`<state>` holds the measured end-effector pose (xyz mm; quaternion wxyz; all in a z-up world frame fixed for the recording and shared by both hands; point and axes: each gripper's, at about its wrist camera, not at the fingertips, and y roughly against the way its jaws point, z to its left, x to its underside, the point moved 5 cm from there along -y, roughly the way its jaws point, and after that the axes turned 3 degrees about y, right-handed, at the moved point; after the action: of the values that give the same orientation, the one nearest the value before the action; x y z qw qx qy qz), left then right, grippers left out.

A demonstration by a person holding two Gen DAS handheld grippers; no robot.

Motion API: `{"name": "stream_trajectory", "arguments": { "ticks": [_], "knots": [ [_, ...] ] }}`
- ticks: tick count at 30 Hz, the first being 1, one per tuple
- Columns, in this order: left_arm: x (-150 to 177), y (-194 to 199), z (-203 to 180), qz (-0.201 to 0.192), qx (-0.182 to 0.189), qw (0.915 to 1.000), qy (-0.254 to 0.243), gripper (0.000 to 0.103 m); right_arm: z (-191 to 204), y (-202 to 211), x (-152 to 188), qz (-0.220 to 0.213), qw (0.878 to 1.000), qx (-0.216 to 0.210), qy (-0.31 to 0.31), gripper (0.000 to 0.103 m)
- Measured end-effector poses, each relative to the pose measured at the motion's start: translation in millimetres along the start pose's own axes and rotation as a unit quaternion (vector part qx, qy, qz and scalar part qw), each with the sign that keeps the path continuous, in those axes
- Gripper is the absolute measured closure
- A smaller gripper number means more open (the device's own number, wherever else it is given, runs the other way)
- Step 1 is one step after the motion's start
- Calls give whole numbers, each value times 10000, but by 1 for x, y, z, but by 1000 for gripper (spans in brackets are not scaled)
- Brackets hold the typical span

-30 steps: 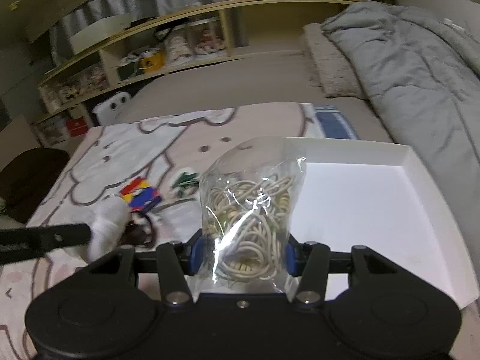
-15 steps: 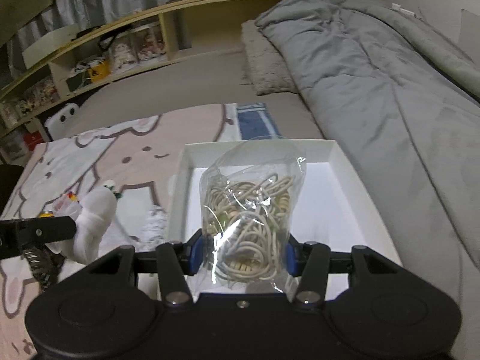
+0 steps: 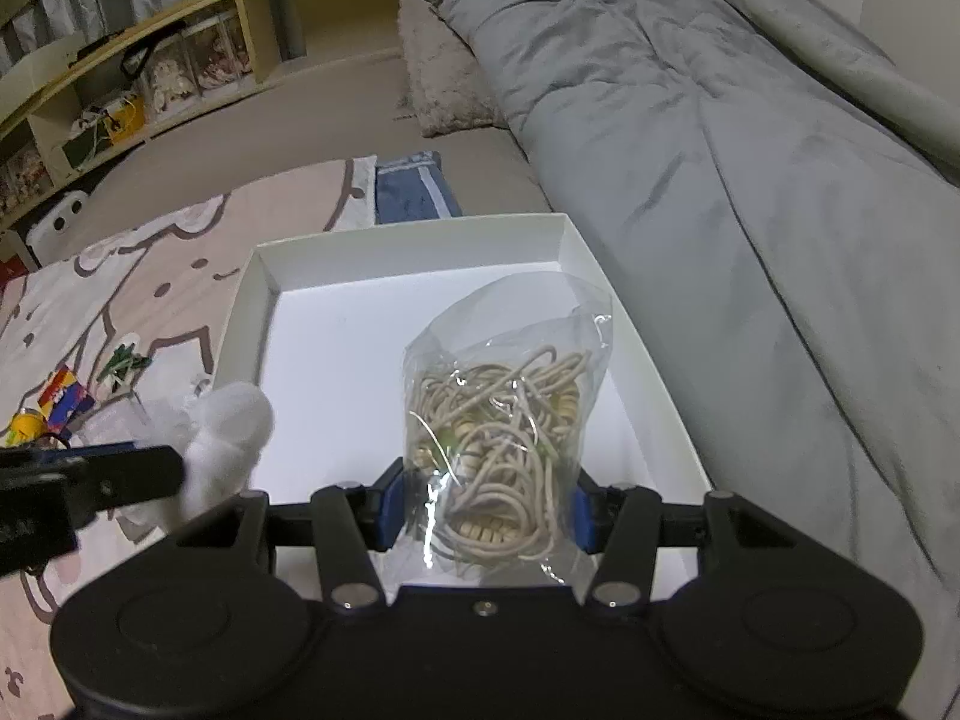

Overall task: Organize objects
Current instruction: 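Carry both bags into the white tray and open both grippers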

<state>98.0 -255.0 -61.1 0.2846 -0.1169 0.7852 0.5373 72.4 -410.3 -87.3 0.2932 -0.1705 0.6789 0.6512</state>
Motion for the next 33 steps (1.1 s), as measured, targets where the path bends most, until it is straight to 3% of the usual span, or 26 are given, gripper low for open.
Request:
{"name": "stream_trajectory", "arguments": {
  "ticks": [4, 7, 9, 27, 33],
  "knots": [
    [3, -11, -4, 142, -39, 9999, -15, 81, -4, -4, 4, 132, 9999, -8, -88, 48],
    [7, -18, -3, 309, -36, 9995, 34, 64, -3, -10, 8, 275, 9996, 51, -83, 31],
    [9, -18, -1, 352, -75, 9993, 40, 62, -2, -12, 9, 298, 9994, 164, -28, 23],
    [13, -16, 2, 508, -186, 9985, -93, 60, -13, -9, 10, 372, 9984, 224, -362, 21],
    [14, -14, 4, 507, -263, 9983, -85, 54, -12, -4, 9, 312, 9986, 207, -373, 19]
  ]
}}
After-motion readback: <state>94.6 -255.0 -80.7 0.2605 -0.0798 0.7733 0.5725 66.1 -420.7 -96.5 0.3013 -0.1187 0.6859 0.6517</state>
